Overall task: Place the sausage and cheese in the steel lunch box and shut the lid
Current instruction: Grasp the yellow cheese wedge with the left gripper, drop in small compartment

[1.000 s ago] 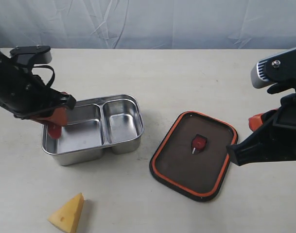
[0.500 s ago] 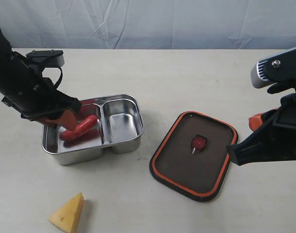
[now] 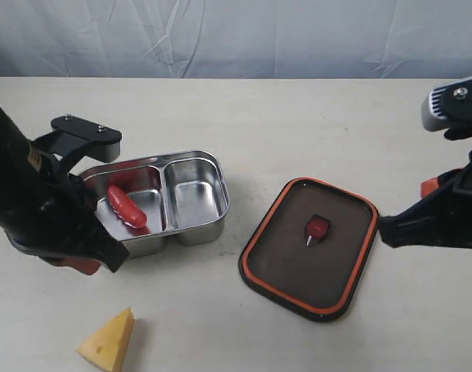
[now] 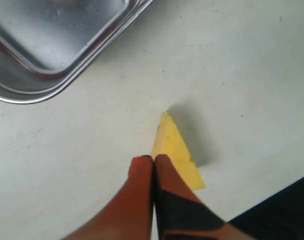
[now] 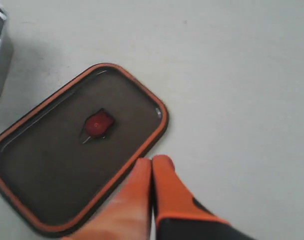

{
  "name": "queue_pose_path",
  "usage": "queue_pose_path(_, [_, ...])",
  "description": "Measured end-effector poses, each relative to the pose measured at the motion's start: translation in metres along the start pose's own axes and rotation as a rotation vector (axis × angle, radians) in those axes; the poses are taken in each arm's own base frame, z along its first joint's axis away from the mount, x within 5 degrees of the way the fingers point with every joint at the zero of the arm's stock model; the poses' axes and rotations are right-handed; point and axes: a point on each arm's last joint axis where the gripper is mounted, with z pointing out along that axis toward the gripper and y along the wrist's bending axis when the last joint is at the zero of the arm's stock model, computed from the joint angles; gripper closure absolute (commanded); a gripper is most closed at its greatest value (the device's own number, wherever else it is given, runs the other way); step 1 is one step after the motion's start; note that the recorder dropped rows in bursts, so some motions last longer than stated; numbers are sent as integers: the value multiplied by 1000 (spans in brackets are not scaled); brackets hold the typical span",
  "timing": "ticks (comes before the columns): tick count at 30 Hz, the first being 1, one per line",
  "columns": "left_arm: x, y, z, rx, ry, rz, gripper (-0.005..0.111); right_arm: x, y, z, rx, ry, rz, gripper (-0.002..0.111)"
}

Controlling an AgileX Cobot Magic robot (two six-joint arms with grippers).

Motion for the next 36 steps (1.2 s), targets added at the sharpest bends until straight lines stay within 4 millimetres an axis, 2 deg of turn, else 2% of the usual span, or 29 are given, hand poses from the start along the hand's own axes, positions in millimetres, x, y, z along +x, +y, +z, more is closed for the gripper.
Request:
queue_pose_path(4, [7, 1, 13, -1, -7, -14, 95, -3, -22, -7, 186, -58, 153, 108])
queue_pose_path(7, [13, 3, 22, -5, -6, -15, 76, -8, -38, -16, 287, -175, 274, 108])
queue_pose_path(11, [17, 5, 31, -5, -41, -12, 53, -16, -51, -28, 310, -325, 350, 108])
queue_pose_path(16, [20, 1, 42, 57, -17, -8, 51, -19, -58, -36, 315, -397, 367, 108])
queue_pose_path(22, [18, -3, 73, 84, 101, -10, 51, -19, -58, -36, 314, -400, 373, 108])
queue_pose_path(24, [18, -7, 86, 82, 156, 0, 52, -19, -58, -36, 314, -400, 373, 108])
queue_pose_path(26, [20, -11, 98, 77, 208, 13, 59, -19, -58, -36, 314, -400, 373, 108])
queue_pose_path(29, [22, -15, 112, 66, 267, -6, 83, -19, -58, -36, 314, -400, 373, 108])
queue_pose_path(31, [23, -15, 114, 62, 289, -25, 104, -19, -58, -36, 314, -400, 373, 108])
queue_pose_path(36, [16, -18, 111, 67, 278, -27, 107, -19, -58, -36, 313, -397, 375, 108])
